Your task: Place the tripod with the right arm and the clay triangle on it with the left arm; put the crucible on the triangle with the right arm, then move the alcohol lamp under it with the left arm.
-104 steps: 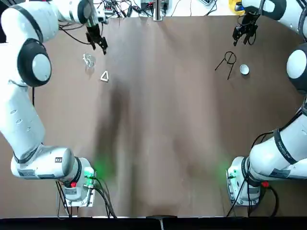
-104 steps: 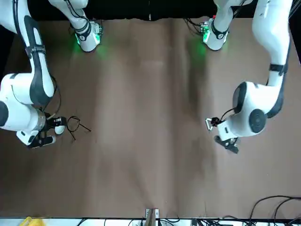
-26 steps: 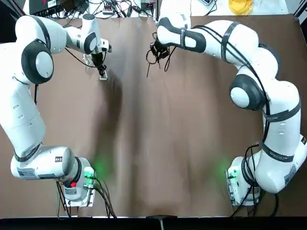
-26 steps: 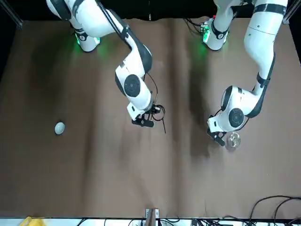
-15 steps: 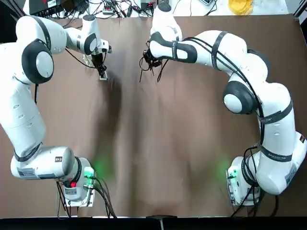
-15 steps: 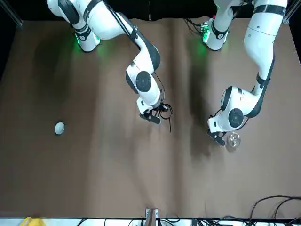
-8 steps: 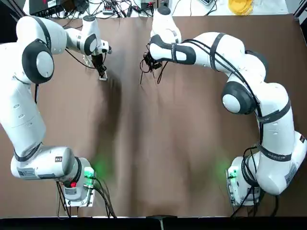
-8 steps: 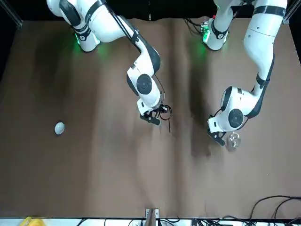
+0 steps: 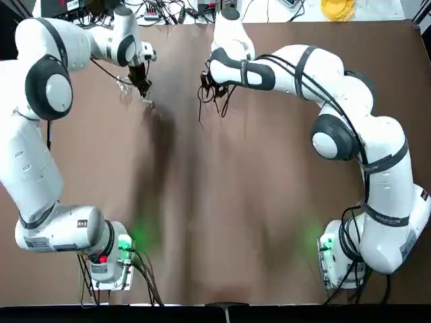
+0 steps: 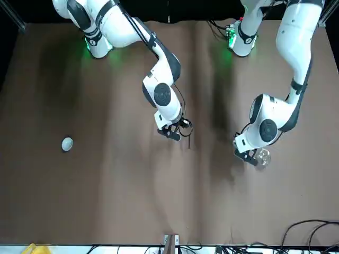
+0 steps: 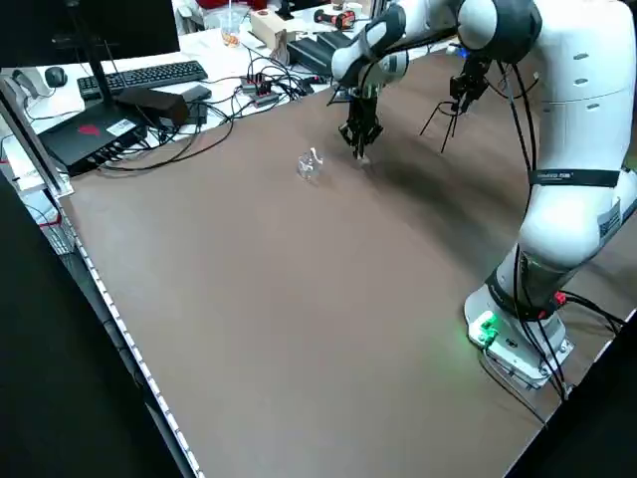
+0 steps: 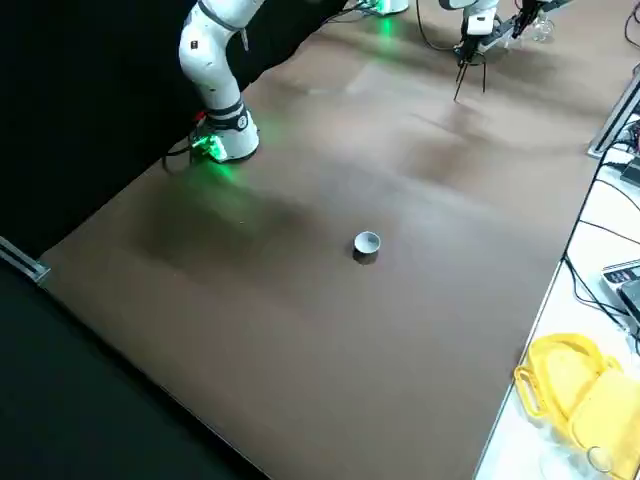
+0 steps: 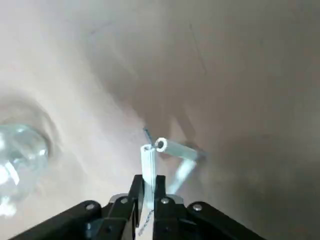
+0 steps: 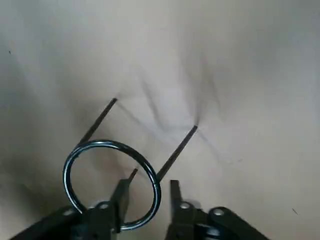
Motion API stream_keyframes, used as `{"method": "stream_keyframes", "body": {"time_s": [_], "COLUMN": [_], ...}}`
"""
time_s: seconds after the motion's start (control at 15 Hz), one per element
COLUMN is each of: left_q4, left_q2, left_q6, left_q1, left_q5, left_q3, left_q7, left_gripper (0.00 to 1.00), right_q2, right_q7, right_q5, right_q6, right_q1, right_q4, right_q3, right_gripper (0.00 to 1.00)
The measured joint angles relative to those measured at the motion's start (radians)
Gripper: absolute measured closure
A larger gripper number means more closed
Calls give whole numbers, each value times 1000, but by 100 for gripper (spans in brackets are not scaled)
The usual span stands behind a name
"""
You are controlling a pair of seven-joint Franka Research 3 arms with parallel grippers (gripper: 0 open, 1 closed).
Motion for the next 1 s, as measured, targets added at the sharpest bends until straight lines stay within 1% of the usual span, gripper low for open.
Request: {"method": "stream_keyframes", "body": {"time_s": [0.13, 0.2, 0.33, 0.47, 0.6, 0.73, 0.87, 1.0], "left_q4": [29, 45, 80, 122, 166, 199, 218, 221], "left_q2": [-41, -61, -93, -111, -116, -116, -116, -115], "left_q6": [-70, -103, -172, -250, -315, -344, -354, -355], "left_q1": [0, 0, -1, -1, -2, -2, -4, -18], "left_q5": [-60, -85, -111, -114, -120, -154, -202, -233], "left_q3": [-11, -17, -34, -58, -85, -118, -154, -183], "left_q7": [-36, -65, -139, -237, -330, -435, -537, -640], "left_gripper": [87, 87, 87, 87, 87, 87, 87, 87], "right_q2": [-1, -6, -20, -49, -86, -143, -209, -269], "right_q7": [0, 0, 0, -1, -47, -128, -219, -313], "right_q5": [0, 0, 0, 0, -1, -1, -2, -13], "right_q6": [0, 0, -13, -89, -149, -199, -294, -393], "right_q1": [-1, -2, -5, -17, -46, -91, -151, -216], "right_q4": [11, 18, 30, 38, 43, 45, 45, 45], "right_q3": [-3, -5, -8, -15, -18, -21, -23, -26], "right_gripper": [41, 38, 38, 39, 39, 39, 39, 39]}}
